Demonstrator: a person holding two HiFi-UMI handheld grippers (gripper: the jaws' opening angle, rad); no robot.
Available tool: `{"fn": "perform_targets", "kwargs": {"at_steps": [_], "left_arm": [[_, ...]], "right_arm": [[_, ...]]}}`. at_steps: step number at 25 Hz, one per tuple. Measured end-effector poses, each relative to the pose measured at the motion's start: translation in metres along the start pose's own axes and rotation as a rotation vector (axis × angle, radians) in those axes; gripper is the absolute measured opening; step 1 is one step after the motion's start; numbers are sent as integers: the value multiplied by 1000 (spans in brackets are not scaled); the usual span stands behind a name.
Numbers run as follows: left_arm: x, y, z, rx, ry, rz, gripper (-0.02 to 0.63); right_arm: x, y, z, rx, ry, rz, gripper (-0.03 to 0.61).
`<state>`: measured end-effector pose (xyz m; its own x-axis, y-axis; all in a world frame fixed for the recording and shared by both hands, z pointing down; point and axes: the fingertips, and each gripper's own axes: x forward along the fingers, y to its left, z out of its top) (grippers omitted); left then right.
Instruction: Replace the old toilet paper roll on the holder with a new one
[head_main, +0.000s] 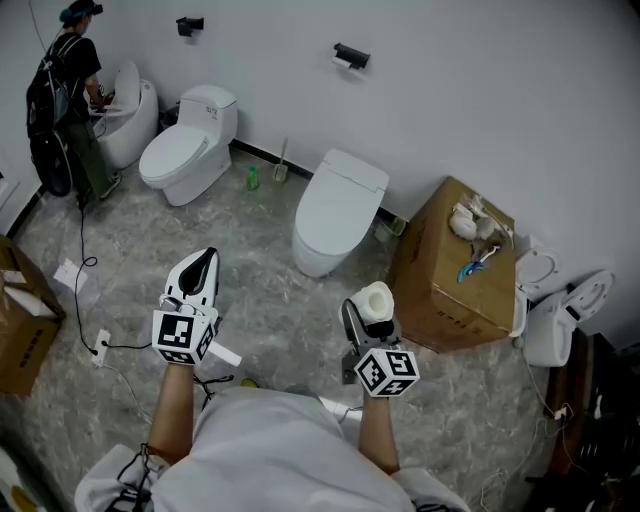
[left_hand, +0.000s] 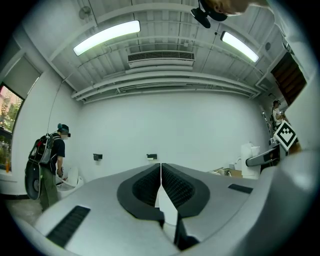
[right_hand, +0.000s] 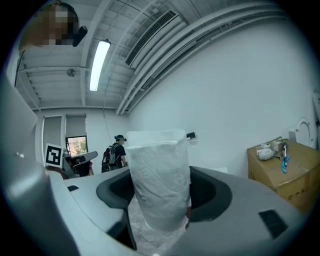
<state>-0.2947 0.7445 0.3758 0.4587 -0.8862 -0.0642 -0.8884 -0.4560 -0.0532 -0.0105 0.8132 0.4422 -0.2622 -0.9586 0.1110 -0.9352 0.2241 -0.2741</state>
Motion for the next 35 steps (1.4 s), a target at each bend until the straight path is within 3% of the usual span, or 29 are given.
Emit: {"fn": "perform_targets", "kwargs": {"at_steps": [6, 14, 35], "left_arm": [[-2, -1, 1, -10, 0, -21, 26], [1, 8, -2, -28, 0, -8, 125], [10, 31, -16, -63, 28, -25, 143]], "right_arm": [[-4, 1, -5, -4, 12, -14, 308], [3, 4, -5, -9, 19, -3, 309], [26, 20, -11, -16, 40, -1, 310]]}}
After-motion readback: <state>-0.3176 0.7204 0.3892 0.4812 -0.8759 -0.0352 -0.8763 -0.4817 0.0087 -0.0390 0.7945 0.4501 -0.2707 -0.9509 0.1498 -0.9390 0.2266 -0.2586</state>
